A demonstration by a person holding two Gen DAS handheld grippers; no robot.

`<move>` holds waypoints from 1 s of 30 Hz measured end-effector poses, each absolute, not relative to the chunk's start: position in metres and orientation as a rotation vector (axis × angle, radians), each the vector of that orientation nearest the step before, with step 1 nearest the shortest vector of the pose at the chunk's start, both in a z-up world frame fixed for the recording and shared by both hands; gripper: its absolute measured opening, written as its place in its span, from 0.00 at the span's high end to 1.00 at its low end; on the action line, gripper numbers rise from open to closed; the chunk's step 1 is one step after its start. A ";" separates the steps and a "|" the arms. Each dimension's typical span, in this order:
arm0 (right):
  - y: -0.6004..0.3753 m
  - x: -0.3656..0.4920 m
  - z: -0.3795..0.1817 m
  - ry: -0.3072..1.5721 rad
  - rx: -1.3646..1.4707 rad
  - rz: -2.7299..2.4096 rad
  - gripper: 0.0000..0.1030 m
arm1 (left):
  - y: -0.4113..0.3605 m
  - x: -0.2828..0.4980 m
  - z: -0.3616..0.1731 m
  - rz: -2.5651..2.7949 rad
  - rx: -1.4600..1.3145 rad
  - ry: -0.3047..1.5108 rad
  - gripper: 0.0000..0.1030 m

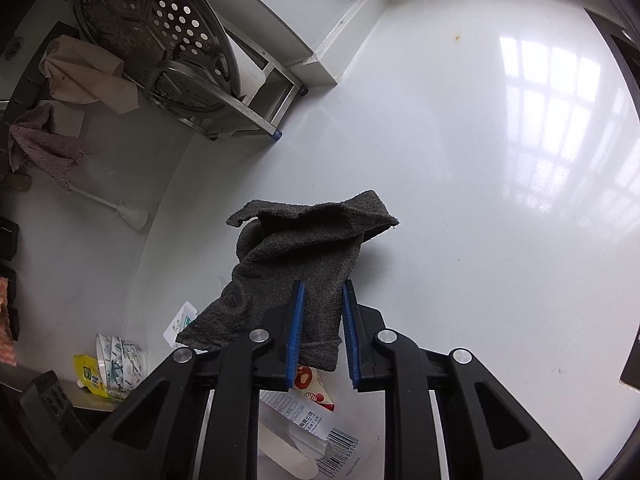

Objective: Collect trash
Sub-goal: 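Close the right tool on the dark grey towel, then lift the towel with the right tool while the left tool approaches the LOVE package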

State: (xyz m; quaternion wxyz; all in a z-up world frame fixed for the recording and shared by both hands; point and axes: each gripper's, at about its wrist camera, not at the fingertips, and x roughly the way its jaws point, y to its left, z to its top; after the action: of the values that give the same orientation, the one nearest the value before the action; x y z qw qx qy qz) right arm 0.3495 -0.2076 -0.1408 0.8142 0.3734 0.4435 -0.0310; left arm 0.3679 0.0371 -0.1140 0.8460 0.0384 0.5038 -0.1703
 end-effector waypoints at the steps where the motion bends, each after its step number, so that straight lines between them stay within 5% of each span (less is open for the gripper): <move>1: -0.210 0.347 -0.139 0.936 0.802 -0.069 0.87 | 0.036 0.369 -0.115 -0.358 0.081 1.065 0.10; 30: -0.262 0.251 -0.101 0.729 0.713 -0.281 0.95 | 0.007 0.360 -0.122 -0.392 0.090 1.088 0.10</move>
State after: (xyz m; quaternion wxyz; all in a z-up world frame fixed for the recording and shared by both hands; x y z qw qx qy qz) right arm 0.2511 -0.2624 -0.1006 0.8634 0.3400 0.3478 -0.1343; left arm 0.3599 0.0071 -0.1218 0.8364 0.0426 0.5142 -0.1851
